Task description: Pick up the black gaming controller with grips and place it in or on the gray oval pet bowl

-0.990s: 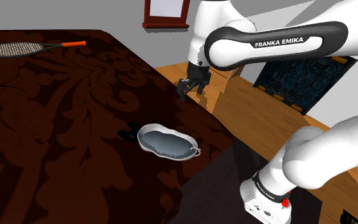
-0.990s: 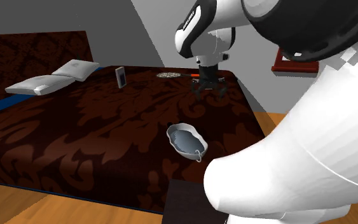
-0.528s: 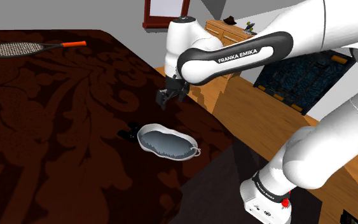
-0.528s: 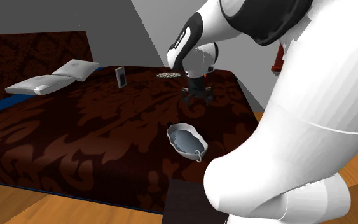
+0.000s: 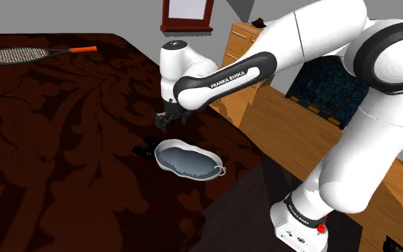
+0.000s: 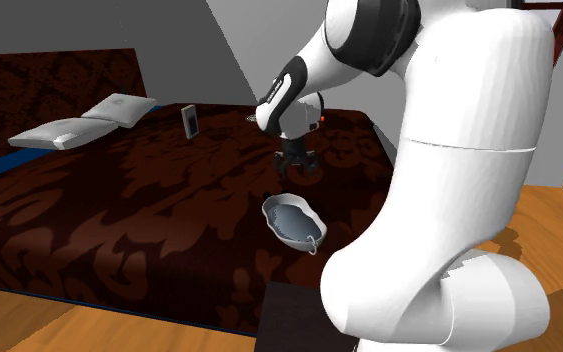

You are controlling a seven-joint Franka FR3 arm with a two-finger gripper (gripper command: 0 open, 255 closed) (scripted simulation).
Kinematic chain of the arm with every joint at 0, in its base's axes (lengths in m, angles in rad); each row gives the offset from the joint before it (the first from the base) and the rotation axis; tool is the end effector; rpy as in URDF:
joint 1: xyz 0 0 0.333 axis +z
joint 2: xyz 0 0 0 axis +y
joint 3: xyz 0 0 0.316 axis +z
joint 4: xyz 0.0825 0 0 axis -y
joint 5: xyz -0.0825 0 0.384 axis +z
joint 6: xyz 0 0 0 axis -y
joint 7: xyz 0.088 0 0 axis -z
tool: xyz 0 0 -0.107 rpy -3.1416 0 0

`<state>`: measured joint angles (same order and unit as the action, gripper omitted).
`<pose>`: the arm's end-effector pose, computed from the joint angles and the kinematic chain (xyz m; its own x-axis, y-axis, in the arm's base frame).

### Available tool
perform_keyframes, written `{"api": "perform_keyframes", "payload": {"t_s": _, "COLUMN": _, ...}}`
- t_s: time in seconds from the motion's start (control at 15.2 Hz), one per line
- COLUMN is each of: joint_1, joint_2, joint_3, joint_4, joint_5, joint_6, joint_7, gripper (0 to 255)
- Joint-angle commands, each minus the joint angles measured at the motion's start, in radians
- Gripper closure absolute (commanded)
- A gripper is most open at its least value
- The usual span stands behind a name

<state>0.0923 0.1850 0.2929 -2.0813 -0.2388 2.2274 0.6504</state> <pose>0.5332 0.2049 0.3401 0.9919 -0.1167 0.0499 -0.1222 -0.9844 0.1265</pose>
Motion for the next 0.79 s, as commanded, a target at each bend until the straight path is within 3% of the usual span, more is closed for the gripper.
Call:
{"api": "perform_keyframes", "payload": {"t_s": 0.0, "joint_1": 0.019, "joint_2": 0.094, "joint_3": -0.003, "joint_4": 0.079, "joint_5": -0.037, "joint_6": 0.005, "joint_7": 0.038, "gripper": 0}}
{"api": "perform_keyframes", "payload": {"t_s": 0.53, "joint_1": 0.105, "joint_2": 0.402, "joint_3": -0.039, "joint_4": 0.364, "joint_5": -0.126, "joint_6": 0.000, "joint_7": 0.125, "gripper": 0}}
{"api": "perform_keyframes", "payload": {"t_s": 0.73, "joint_1": 0.106, "joint_2": 0.426, "joint_3": -0.047, "joint_4": 0.360, "joint_5": -0.136, "joint_6": 0.028, "joint_7": 0.131, "gripper": 0}}
